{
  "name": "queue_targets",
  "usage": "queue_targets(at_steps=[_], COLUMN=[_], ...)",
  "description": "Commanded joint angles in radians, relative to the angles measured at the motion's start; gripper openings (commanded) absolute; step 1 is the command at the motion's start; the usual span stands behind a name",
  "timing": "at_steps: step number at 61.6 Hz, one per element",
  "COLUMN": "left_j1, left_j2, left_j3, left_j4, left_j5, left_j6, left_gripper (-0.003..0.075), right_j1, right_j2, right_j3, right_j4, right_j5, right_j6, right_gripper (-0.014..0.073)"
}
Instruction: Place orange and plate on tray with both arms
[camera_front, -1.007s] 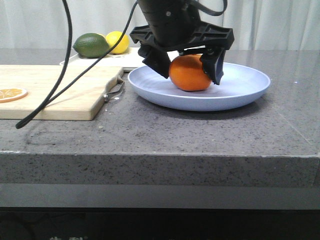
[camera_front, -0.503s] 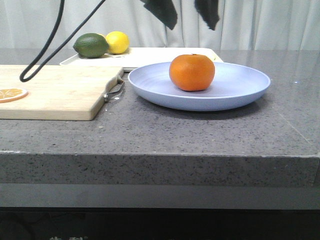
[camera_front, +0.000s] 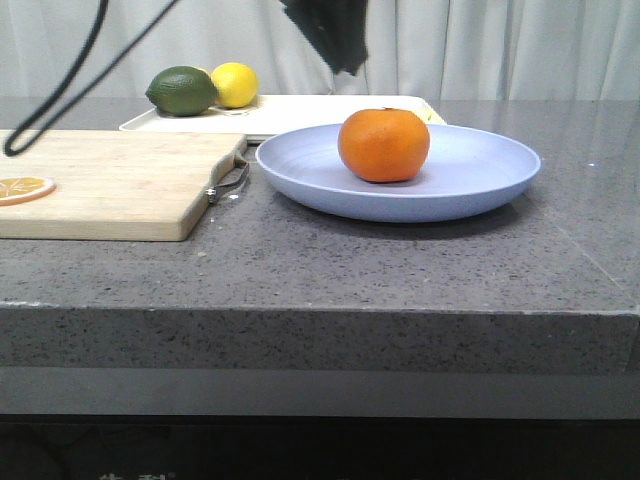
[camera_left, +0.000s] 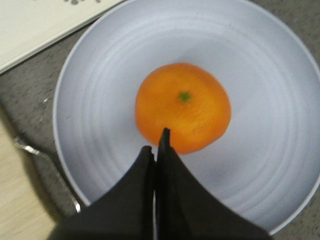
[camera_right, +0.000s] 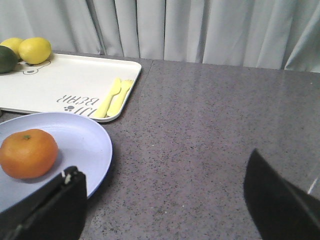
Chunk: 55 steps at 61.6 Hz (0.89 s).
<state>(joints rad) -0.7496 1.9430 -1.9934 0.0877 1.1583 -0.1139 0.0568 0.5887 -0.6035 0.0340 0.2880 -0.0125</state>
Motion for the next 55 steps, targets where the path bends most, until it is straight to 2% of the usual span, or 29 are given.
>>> queue_targets(at_steps=[1,14,25,36,55], left_j1=[0.002,0.062,0.163,0.295,0.508], left_j2=[-0.083,-0.151,-0.239,-0.367,-0.640], left_j3=[-0.036,-0.028,0.065,0.265,0.729], left_j4=[0.069,0.074,0.074,0.060,0.040], left_j5=[0.049,0.084,0.081,-0.012,-0.231], left_j6=[-0.015,-0.015,-0.018,-0.040,-0.088], left_gripper=[-0.0018,-0.0018,-0.0018,-0.0018,-0.0018], right_j1=[-0.006,-0.006,-0.006,-0.006,-0.006], right_j2=[0.006,0.006,0.006,0.006,0.006], right_j3=[-0.040,-0.040,-0.040,-0.040,-0.040], right_j4=[-0.002,-0.002,-0.002,-0.002,-0.002], right_j5=[-0.068,-0.066,-0.067,-0.067,-0.067], right_j6=[-0.006,-0.006,-0.006,-0.006,-0.006], right_gripper=[0.0642,0.0642,0.0642,0.0642,0.0642])
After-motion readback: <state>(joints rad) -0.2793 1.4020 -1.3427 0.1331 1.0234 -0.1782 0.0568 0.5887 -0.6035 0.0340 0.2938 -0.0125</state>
